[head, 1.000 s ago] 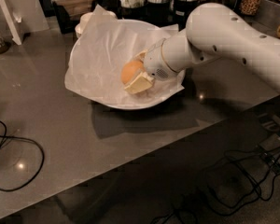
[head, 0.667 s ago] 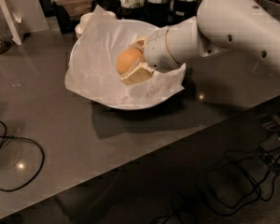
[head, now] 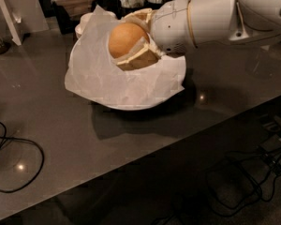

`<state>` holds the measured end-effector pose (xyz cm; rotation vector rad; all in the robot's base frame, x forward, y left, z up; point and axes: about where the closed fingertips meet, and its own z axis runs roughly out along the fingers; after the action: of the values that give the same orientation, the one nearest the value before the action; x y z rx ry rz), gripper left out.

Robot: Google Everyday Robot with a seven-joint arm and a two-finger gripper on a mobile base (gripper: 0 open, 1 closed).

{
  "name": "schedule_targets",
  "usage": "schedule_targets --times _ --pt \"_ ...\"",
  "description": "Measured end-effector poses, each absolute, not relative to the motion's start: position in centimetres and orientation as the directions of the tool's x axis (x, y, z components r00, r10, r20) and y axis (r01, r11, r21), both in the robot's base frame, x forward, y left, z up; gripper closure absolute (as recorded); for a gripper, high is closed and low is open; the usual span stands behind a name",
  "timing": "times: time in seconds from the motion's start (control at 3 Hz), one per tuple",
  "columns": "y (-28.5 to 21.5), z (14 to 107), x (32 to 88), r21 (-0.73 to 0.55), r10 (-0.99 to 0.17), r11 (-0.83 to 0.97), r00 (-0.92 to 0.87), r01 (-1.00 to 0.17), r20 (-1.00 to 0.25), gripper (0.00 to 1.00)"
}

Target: Pick orange from white bowl

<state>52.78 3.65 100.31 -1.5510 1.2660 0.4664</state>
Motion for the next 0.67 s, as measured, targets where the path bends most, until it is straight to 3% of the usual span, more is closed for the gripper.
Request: schedule_targets --times 0.67 --pt "2.8 103.3 44.5 -0.549 -0.274 -0.107 0.555 -0.829 -0.785 1.00"
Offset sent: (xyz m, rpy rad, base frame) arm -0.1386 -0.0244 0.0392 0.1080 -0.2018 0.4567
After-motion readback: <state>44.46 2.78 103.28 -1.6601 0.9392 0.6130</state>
